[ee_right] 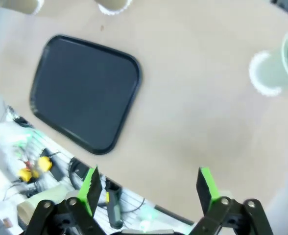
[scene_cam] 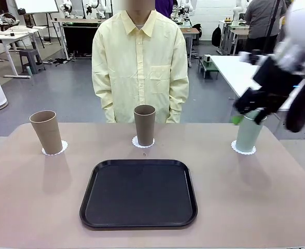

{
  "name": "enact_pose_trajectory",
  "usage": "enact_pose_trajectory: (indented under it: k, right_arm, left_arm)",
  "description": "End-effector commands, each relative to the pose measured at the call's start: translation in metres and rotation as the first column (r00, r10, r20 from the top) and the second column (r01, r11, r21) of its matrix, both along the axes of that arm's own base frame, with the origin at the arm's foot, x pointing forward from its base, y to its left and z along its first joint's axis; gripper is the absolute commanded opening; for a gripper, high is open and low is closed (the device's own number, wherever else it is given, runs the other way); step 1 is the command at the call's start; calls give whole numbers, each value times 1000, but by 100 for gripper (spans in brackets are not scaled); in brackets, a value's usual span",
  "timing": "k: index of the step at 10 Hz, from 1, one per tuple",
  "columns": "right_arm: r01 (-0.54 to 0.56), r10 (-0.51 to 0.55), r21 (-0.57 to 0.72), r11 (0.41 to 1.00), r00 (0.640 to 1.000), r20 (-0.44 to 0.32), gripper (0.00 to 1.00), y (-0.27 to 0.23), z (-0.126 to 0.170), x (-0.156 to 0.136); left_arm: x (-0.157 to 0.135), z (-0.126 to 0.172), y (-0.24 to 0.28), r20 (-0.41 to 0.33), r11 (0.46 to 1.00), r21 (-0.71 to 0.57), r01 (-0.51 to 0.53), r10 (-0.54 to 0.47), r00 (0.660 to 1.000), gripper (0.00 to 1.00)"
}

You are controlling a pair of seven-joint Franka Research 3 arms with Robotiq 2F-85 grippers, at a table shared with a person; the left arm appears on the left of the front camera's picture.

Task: Place coasters on the table and set cups on them.
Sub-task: Take one Reusable plastic cup from the Flat Tray and place it on a coaster set by the human.

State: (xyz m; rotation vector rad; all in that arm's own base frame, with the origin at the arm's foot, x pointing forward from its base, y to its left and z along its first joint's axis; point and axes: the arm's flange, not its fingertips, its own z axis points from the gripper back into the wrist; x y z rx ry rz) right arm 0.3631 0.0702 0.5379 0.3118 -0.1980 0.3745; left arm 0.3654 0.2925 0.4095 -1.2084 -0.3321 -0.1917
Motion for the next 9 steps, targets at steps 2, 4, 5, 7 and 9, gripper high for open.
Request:
enact_pose_trajectory:
  k: [2, 4, 5, 7, 9]
  right_arm:
    - [104, -80, 247, 963, 991, -106, 100, -83, -31, 24]
    - [110, -57, 521, 846, 992, -117, 100, -144, -60, 34]
    - [89, -37, 623, 777, 995, -97, 100, -165, -73, 34]
    - [87, -54, 741, 666, 996, -69, 100, -204, -100, 22]
    - [105, -77, 800, 590, 994, -74, 100, -228, -124, 12]
  left_arm:
    - [-1, 3, 1, -1, 1000, -2, -5, 5, 1000, 100]
    - [-1, 3, 1, -1, 1000, -2, -5, 5, 1000, 100]
    - [-1, 3, 1, -1, 1000, -2, -5, 5, 1000, 100]
    - [-1, 3, 1, -1, 1000, -2, -5, 5, 1000, 100]
    - [-1, 3, 1, -1, 1000, -2, -5, 5, 1000, 100]
